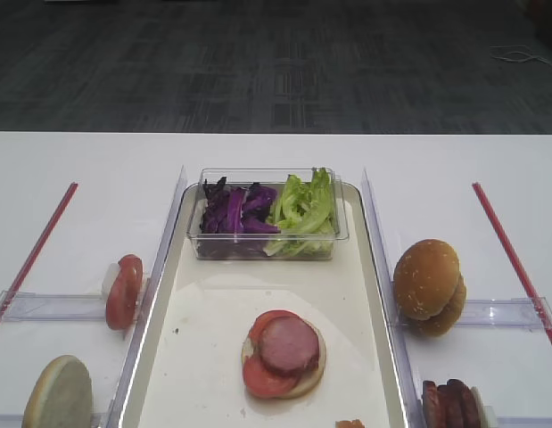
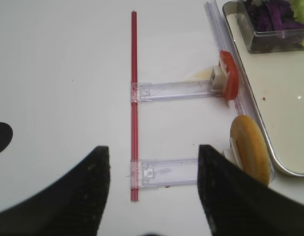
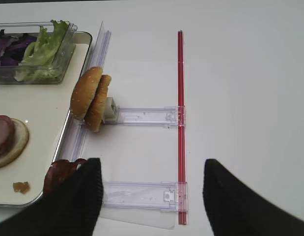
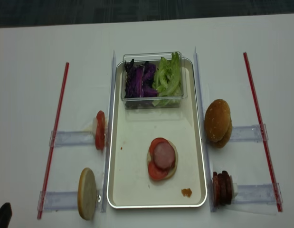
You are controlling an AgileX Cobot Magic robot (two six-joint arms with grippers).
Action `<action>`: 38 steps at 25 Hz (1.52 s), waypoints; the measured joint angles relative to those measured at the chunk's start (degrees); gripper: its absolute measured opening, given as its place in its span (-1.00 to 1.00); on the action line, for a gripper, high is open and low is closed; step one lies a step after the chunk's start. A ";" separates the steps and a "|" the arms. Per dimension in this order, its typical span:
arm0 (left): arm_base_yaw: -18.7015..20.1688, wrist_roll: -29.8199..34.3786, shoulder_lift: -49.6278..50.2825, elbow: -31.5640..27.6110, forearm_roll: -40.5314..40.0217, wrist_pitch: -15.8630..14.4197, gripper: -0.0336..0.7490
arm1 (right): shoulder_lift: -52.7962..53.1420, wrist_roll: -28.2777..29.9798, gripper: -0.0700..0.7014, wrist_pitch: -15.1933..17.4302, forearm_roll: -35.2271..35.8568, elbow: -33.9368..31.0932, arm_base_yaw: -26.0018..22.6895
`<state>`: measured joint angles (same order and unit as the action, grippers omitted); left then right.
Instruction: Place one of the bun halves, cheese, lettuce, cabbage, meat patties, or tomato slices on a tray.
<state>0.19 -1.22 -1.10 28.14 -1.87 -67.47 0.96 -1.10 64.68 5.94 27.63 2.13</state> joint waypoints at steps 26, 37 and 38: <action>0.00 -1.58 0.00 0.00 0.00 0.00 0.13 | 0.00 -0.12 0.36 -0.13 -0.10 0.00 0.00; 0.00 -1.58 0.00 0.00 0.00 0.00 0.13 | 0.00 0.09 0.36 -0.17 -0.10 0.00 0.00; 0.00 -1.58 0.00 0.00 0.00 0.00 0.13 | 0.00 0.09 0.36 -0.17 -0.10 0.00 0.00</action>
<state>0.19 -2.80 -1.10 28.14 -1.87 -67.47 0.96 -1.01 64.51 5.83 27.63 2.13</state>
